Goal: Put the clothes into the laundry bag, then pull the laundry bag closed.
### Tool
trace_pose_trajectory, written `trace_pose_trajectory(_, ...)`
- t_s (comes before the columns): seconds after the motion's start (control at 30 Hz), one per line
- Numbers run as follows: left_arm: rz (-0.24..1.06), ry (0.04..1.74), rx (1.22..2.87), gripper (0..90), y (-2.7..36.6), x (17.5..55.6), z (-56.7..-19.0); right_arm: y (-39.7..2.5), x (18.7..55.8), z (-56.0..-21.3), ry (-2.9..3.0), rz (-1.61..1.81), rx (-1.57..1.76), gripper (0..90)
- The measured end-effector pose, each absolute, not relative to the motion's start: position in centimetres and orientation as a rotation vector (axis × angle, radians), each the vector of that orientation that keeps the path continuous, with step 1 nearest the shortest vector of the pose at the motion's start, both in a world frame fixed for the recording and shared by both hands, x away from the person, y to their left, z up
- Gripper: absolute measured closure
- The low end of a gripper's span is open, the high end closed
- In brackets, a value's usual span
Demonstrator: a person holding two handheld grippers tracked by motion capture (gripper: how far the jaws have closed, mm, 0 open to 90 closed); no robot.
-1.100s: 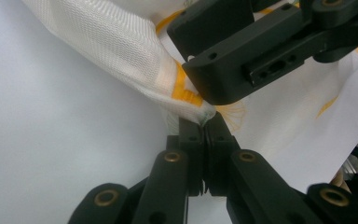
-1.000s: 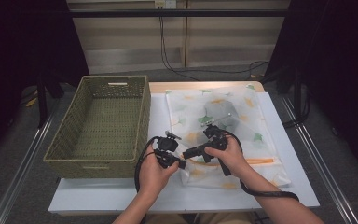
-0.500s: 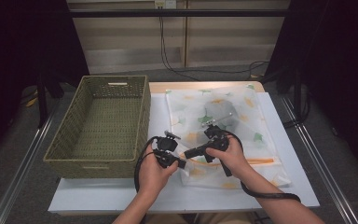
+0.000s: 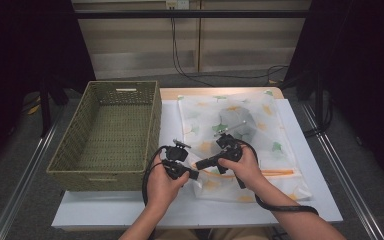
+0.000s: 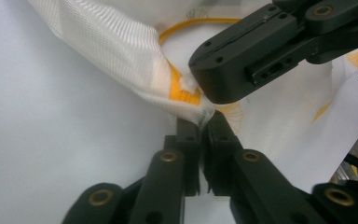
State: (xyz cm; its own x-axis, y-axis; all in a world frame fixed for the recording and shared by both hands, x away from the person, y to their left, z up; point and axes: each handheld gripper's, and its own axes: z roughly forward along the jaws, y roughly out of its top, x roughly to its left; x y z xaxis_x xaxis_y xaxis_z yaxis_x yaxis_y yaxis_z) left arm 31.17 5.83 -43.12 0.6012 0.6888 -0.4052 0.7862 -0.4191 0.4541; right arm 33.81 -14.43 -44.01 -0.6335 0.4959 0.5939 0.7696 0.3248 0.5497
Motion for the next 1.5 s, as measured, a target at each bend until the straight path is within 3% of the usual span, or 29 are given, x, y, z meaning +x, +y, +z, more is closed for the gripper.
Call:
trace_pose_trajectory(0.07, -0.2, 1.157, 2.205, 75.4, 6.0, 31.3, -43.2, -14.4, 33.8, -43.9, -2.281, -1.212, -1.128, 90.0)
trace_pose_trajectory(0.17, -0.202, 1.146, 2.206, 74.7, 6.1, 31.5, -43.2, -14.4, 33.7, -43.8, -2.291, -1.207, -1.116, 90.0)
trace_pose_trajectory(0.43, -0.243, 1.174, 2.226, 87.1, 6.1, 31.6, -43.1, -14.4, 33.5, -43.8, -2.32, -1.176, -1.153, 90.0)
trace_pose_trajectory(1.5, -0.304, 1.218, 2.141, 88.2, 7.2, 32.1, -41.9, -15.5, 33.1, -43.0, -2.311, -1.198, -1.185, 90.0)
